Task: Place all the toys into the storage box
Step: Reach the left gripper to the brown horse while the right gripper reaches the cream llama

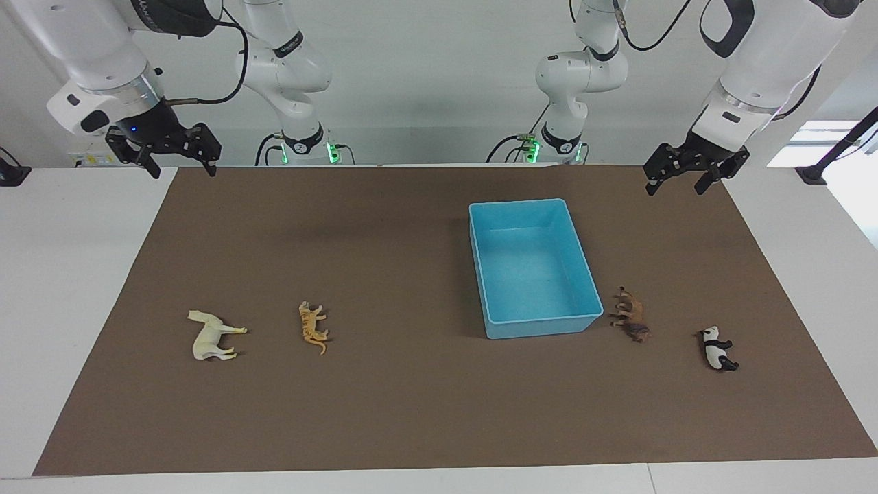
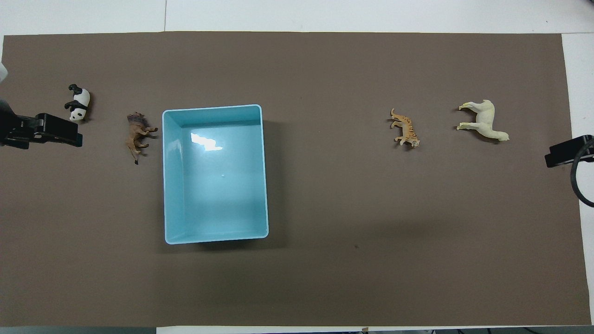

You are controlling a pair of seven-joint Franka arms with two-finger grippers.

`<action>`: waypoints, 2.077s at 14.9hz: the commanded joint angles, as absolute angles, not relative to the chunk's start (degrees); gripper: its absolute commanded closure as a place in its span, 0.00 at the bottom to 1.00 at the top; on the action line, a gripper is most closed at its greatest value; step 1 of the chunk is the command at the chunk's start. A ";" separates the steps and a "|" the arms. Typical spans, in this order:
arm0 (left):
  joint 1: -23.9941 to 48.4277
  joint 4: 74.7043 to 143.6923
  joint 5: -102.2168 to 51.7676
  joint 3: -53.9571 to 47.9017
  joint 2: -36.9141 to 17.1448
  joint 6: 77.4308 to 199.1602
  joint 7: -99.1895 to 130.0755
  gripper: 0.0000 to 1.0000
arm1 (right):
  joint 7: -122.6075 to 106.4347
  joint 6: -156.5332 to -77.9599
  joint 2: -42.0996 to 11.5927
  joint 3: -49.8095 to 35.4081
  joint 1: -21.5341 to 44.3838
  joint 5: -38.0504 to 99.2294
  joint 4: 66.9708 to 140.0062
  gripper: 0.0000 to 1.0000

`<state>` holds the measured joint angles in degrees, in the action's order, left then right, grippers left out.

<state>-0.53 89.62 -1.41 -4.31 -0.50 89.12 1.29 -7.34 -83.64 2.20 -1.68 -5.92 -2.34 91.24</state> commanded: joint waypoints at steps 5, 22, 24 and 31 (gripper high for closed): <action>-1.06 92.46 0.18 -4.31 1.23 90.97 0.97 0.00 | -6.33 -83.85 3.25 -1.85 -6.15 -2.20 92.46 0.00; -3.95 95.98 -0.26 -4.31 -20.55 127.34 1.76 0.00 | -10.54 -113.97 -9.30 -1.67 -8.43 -1.76 100.19 0.00; -3.96 96.15 -0.35 -4.31 -22.93 129.89 2.02 0.00 | -10.98 -116.97 -12.20 -1.67 -8.79 -1.76 100.11 0.00; -3.34 106.86 -0.35 -4.31 -23.99 139.55 2.46 0.00 | -14.94 -121.72 -15.91 -1.67 -9.32 -1.14 100.11 0.00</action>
<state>-3.43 102.29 -0.71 -4.22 -25.17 134.88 2.33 -12.91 -120.94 -15.70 -1.11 -8.62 -2.19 100.55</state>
